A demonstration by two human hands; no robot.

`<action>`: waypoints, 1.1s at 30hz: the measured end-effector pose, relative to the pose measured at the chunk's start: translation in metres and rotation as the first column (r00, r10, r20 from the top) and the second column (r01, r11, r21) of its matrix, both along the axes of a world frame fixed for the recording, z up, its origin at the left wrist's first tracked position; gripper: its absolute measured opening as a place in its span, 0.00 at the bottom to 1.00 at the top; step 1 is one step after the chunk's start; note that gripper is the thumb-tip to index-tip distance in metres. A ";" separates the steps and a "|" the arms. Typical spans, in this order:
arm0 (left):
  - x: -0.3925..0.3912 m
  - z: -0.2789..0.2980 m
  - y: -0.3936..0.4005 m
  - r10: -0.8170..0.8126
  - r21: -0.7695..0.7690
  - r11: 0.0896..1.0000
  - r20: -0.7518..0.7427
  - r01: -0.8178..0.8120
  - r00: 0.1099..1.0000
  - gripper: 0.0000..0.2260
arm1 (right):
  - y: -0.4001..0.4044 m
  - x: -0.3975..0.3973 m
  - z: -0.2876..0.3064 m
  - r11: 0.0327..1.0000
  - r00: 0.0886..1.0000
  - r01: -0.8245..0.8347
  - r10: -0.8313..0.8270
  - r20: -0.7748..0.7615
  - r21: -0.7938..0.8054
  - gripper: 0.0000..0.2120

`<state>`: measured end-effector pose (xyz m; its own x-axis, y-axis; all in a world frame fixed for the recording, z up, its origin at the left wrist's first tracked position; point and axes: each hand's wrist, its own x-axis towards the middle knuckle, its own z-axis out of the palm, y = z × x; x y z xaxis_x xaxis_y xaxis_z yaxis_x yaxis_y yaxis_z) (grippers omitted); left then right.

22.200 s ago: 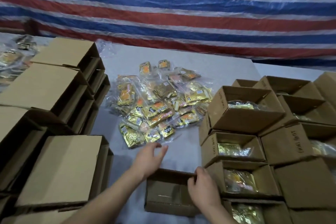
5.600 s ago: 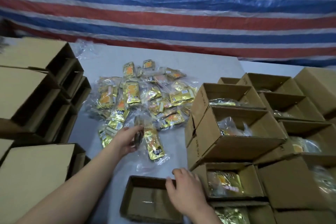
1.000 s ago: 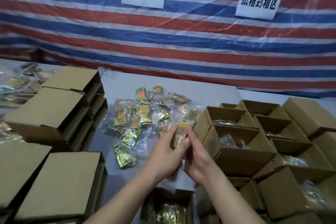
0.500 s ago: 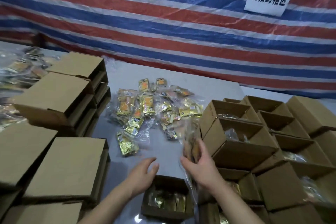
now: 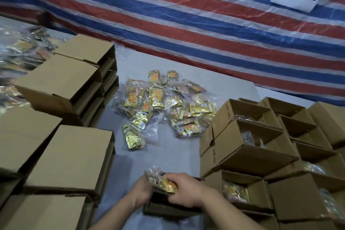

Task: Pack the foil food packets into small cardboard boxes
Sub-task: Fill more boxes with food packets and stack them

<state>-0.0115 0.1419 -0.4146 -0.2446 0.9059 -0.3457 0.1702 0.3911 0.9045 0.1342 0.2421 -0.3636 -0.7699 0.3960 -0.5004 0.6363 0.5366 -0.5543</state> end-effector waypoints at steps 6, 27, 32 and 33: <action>0.005 -0.006 -0.001 0.118 0.001 0.993 0.097 -0.118 0.988 0.10 | -0.002 0.010 -0.021 0.997 0.998 0.059 -0.059 0.000 -0.045 0.17; 0.014 -0.019 0.001 0.083 0.005 0.996 0.068 -0.084 0.994 0.12 | -0.007 0.009 -0.029 0.987 0.938 0.159 -0.157 0.308 0.018 0.11; 0.018 -0.020 0.000 0.121 0.014 0.993 0.028 -0.121 0.992 0.12 | -0.023 -0.011 -0.037 0.979 0.918 0.179 -0.131 0.375 -0.096 0.17; 0.019 -0.019 0.000 0.124 0.018 0.992 0.029 -0.125 0.992 0.12 | -0.026 -0.014 -0.039 0.980 0.914 0.169 -0.116 0.389 -0.105 0.19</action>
